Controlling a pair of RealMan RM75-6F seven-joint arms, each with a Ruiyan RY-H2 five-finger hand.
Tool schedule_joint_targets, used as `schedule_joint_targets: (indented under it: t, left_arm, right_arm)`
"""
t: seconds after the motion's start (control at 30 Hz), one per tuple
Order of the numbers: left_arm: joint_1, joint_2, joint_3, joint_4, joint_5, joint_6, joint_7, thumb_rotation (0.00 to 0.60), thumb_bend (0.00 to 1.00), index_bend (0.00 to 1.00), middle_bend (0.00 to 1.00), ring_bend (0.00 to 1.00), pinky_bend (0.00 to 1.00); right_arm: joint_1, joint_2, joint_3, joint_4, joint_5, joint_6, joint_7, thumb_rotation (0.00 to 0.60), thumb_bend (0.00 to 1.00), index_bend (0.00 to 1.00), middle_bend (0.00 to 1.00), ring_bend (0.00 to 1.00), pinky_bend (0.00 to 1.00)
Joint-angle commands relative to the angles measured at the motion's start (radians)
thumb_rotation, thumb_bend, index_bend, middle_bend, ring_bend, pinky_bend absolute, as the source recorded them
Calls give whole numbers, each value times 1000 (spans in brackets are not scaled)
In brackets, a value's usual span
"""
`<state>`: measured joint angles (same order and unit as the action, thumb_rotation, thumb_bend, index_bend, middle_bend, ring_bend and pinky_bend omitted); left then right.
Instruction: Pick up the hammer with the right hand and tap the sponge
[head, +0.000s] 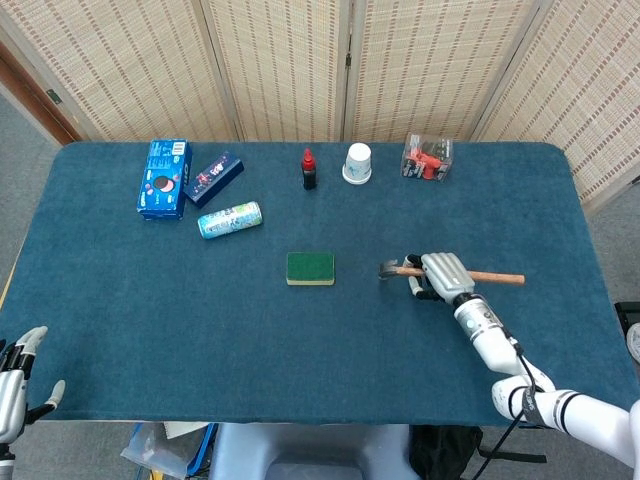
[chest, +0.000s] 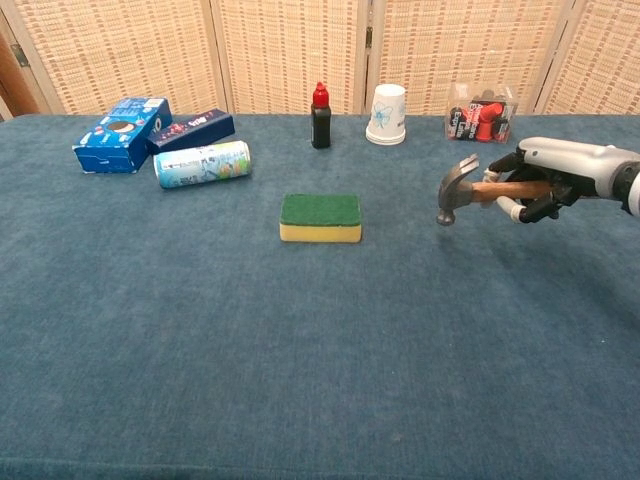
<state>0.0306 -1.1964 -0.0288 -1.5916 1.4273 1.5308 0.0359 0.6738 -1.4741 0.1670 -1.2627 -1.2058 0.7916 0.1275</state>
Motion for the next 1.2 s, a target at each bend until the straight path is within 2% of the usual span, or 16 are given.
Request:
schedule_joint_targets:
  t: [0.03, 0.2, 0.53, 0.93, 1.2]
  left_arm:
    - [-1, 2, 0, -2, 2, 1, 3, 600, 318, 82, 127, 135, 1]
    - [-1, 4, 0, -7, 3, 0, 8, 600, 317, 82, 126, 135, 1]
    - [2, 9, 2, -18, 10, 8, 18, 600, 318, 82, 127, 135, 1]
    - [22, 12, 6, 0, -8, 15, 3, 600, 317, 82, 126, 135, 0]
    - [28, 9, 6, 12, -18, 12, -7, 600, 317, 82, 126, 134, 0]
  right_arm:
    - [-1, 6, 5, -15, -17, 1, 31, 600, 816, 655, 754, 665, 702]
    - [5, 7, 15, -34, -26, 1, 58, 600, 819, 663, 766, 694, 726]
    - [79, -53, 79, -39, 40, -64, 70, 600, 819, 664, 770, 701, 727]
    - [184, -187, 137, 60, 148, -111, 14, 600, 819, 665, 770, 702, 727]
    - [234, -252, 131, 152, 219, -161, -50, 600, 819, 665, 770, 701, 727]
